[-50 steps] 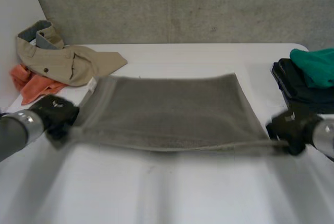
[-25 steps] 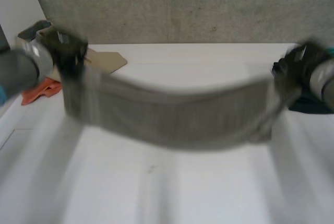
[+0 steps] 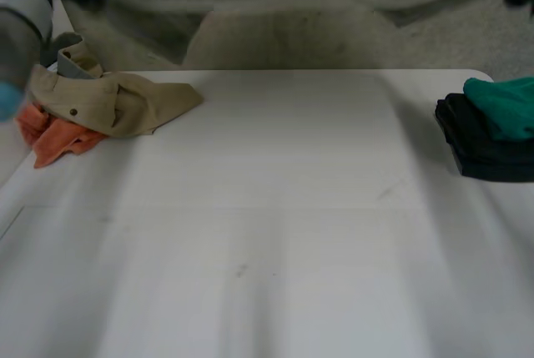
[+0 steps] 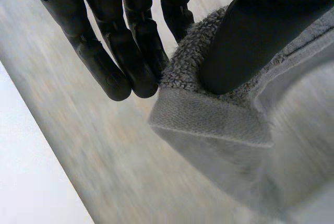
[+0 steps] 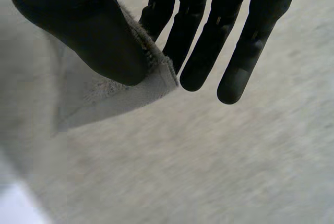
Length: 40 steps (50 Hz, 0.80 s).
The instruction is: Fold the laundry.
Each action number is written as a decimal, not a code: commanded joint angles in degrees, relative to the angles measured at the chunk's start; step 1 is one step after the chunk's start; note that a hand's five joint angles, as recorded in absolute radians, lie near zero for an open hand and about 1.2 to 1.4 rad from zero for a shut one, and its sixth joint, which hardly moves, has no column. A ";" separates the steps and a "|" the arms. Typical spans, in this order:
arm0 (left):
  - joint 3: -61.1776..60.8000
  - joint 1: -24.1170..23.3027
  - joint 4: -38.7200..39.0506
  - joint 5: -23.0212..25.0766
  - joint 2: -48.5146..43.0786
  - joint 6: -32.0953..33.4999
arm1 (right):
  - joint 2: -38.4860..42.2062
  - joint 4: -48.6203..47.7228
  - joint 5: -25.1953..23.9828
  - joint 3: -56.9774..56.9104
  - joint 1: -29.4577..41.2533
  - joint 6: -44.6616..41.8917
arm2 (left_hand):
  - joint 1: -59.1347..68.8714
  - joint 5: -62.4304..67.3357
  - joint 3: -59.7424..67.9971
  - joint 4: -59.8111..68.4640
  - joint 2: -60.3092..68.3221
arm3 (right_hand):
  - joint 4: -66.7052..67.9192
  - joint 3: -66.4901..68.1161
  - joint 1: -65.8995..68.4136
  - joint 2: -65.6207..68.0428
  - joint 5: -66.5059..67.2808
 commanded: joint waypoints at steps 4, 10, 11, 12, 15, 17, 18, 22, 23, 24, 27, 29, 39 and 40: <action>-18.62 0.12 2.20 3.69 -5.21 6.05 | 5.96 6.09 -2.81 15.21 -1.89 -1.35 | 14.20 13.60 11.83 11.62 11.39 | 11.49 11.71 15.12 12.73 10.72; -27.24 0.30 0.19 5.36 -5.30 14.57 | 6.67 9.44 -4.39 24.19 -3.91 -5.65 | 14.20 13.60 11.83 11.62 11.39 | 11.49 11.71 15.12 12.73 10.72; -29.95 0.56 -1.12 5.54 -4.43 17.81 | 6.24 11.18 -6.05 26.55 -4.79 -8.79 | 14.20 13.60 11.83 11.62 11.39 | 11.49 11.71 15.12 12.73 10.72; -31.28 0.82 -2.09 5.54 -3.81 19.41 | 5.80 12.33 -6.85 27.79 -5.41 -10.91 | 14.20 13.60 11.83 11.62 11.39 | 11.49 11.71 15.12 12.73 10.72; -37.16 2.31 -7.00 5.01 0.04 24.41 | 2.30 19.59 -9.57 32.27 -8.30 -21.07 | 14.20 13.60 11.83 11.62 11.39 | 11.49 11.71 15.12 12.73 10.72; -39.99 3.02 -10.44 4.57 2.51 26.36 | -0.43 25.58 -9.67 34.39 -10.06 -27.34 | 14.20 13.60 11.83 11.62 11.39 | 11.49 11.71 15.12 12.73 10.72; -41.22 3.28 -12.46 4.40 3.74 27.15 | -1.84 29.18 -9.41 35.27 -11.03 -30.33 | 14.20 13.60 11.83 11.62 11.39 | 11.49 11.71 15.12 12.73 10.72; -46.58 4.25 -23.79 4.22 9.19 30.40 | -8.00 47.90 -8.70 37.74 -15.60 -43.52 | 14.20 13.60 11.83 11.62 11.39 | 11.49 11.71 15.12 12.73 10.72; -47.81 4.51 -27.55 4.57 10.68 31.28 | -9.83 53.77 -9.05 37.74 -16.91 -45.89 | 14.20 13.60 11.83 11.62 11.39 | 11.49 11.71 15.12 12.73 10.72; -48.34 4.60 -29.25 4.92 11.22 31.64 | -10.55 55.04 -9.49 37.56 -17.19 -45.83 | 14.20 13.60 11.83 11.62 11.39 | 11.49 11.71 15.12 12.73 10.72; -48.44 4.69 -31.63 7.02 11.84 32.52 | -11.09 52.70 -10.98 36.08 -16.23 -42.77 | 14.20 13.60 11.83 11.62 11.39 | 11.49 11.71 15.12 12.73 10.72; -47.48 4.43 -31.29 7.82 11.75 32.34 | -10.30 49.97 -11.16 35.02 -15.44 -40.48 | 14.20 13.60 11.83 11.62 11.39 | 11.49 11.71 15.12 12.73 10.72; -30.89 1.45 -25.40 4.32 3.16 22.61 | -0.38 28.03 -8.71 27.47 -8.85 -26.78 | 14.20 13.60 11.83 11.62 11.39 | 11.49 11.71 15.12 12.73 10.72; -28.94 1.18 -25.13 4.05 1.92 21.54 | 0.42 26.33 -8.44 26.85 -8.58 -26.06 | 14.20 13.60 11.83 11.62 11.39 | 11.49 11.71 15.12 12.73 10.72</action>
